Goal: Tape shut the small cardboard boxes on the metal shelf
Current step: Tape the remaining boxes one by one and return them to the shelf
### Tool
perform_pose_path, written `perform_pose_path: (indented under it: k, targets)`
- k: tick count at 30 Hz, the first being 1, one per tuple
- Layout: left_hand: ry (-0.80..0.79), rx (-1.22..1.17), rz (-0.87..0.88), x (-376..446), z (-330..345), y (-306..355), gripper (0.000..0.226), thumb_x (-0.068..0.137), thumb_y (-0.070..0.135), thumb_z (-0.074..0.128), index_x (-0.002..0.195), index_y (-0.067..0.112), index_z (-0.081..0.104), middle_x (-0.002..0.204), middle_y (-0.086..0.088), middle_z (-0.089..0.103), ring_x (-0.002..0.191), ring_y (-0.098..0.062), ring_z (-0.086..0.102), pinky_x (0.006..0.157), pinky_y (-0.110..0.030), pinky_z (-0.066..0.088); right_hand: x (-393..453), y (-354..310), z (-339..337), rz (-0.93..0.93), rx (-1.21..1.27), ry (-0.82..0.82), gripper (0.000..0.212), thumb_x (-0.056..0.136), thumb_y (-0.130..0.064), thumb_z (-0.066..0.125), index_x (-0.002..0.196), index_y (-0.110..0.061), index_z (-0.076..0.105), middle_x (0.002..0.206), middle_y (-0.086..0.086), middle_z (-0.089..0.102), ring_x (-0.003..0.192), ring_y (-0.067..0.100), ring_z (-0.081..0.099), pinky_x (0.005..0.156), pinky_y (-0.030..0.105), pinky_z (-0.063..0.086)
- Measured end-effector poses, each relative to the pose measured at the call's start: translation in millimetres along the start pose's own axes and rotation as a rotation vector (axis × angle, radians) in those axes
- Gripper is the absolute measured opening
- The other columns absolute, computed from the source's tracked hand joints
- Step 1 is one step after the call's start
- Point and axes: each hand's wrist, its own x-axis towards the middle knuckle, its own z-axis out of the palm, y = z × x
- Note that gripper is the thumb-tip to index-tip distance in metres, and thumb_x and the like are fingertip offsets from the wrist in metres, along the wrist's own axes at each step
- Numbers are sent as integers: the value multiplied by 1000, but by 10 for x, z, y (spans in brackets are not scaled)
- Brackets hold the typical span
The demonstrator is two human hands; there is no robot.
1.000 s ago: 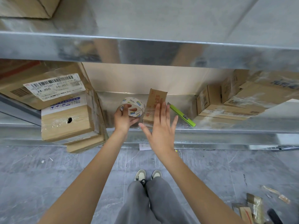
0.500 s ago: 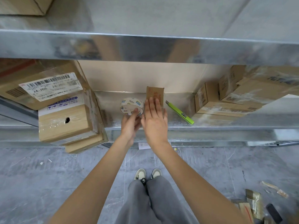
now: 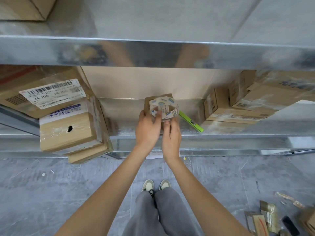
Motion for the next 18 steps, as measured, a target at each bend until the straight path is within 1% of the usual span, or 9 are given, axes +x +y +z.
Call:
perform_pose_path:
  k: [2, 4, 6, 7, 11, 13, 15, 16, 18]
  targets:
    - [-40, 210, 30, 10, 57, 3, 39, 101, 43, 40, 123, 15, 57, 121, -10, 51, 111, -34, 55, 84, -40, 47, -35, 137, -3, 71, 21, 13, 33, 103, -24, 35, 123, -5, 53, 119, 10, 61, 109, 27, 56, 91, 38, 45]
    - [-71, 372, 91, 23, 105, 17, 39, 102, 36, 38, 127, 12, 55, 131, -18, 47, 122, -37, 48, 93, -44, 46, -81, 244, -12, 116, 27, 13, 24, 104, -20, 36, 111, -7, 55, 105, 7, 63, 94, 21, 57, 77, 34, 43]
    - [-71, 436, 194, 19, 145, 63, 37, 101, 28, 39, 129, 8, 54, 135, -23, 47, 127, -37, 45, 98, -44, 43, -85, 290, -12, 159, 26, 13, 21, 105, -21, 35, 103, -9, 52, 97, 8, 61, 83, 17, 53, 72, 29, 36]
    - [-59, 420, 244, 8, 163, 95, 34, 100, 23, 41, 127, 6, 54, 133, -23, 50, 124, -37, 49, 95, -43, 45, -66, 292, -9, 177, 32, 12, 21, 105, -22, 34, 103, -11, 52, 97, 9, 61, 82, 16, 52, 72, 28, 35]
    - [-26, 353, 251, -2, 214, 190, 26, 100, 16, 39, 119, 4, 53, 117, -18, 60, 97, -37, 63, 69, -39, 44, 62, 265, -38, 157, 43, 5, 26, 105, -21, 32, 121, -13, 51, 118, 5, 61, 99, 16, 55, 81, 32, 42]
    - [-43, 289, 226, 52, 198, 189, 23, 101, 15, 38, 115, 5, 52, 104, -18, 65, 87, -39, 63, 62, -34, 38, 96, 286, -65, 168, 58, 29, 24, 105, -18, 32, 117, -11, 52, 112, 6, 61, 97, 21, 55, 80, 33, 41]
    - [-47, 152, 202, 102, 149, 179, 22, 100, 12, 38, 114, 6, 54, 97, -19, 68, 83, -39, 62, 61, -31, 35, 137, 289, -80, 209, 84, 49, 25, 104, -17, 33, 116, -12, 54, 106, 8, 62, 93, 25, 54, 75, 30, 37]
    - [-32, 72, 179, 120, 116, 171, 23, 99, 11, 38, 114, 6, 55, 98, -18, 69, 84, -37, 63, 61, -30, 36, 161, 282, -77, 215, 76, 37, 29, 104, -18, 33, 125, -12, 53, 113, 8, 62, 99, 27, 55, 78, 30, 38]
    - [-7, -43, 122, 148, 63, 149, 25, 99, 10, 38, 113, 6, 58, 101, -15, 71, 88, -31, 65, 67, -31, 45, 207, 265, -86, 145, -22, -19, 40, 103, -14, 32, 142, -11, 42, 137, 8, 53, 120, 25, 51, 93, 29, 40]
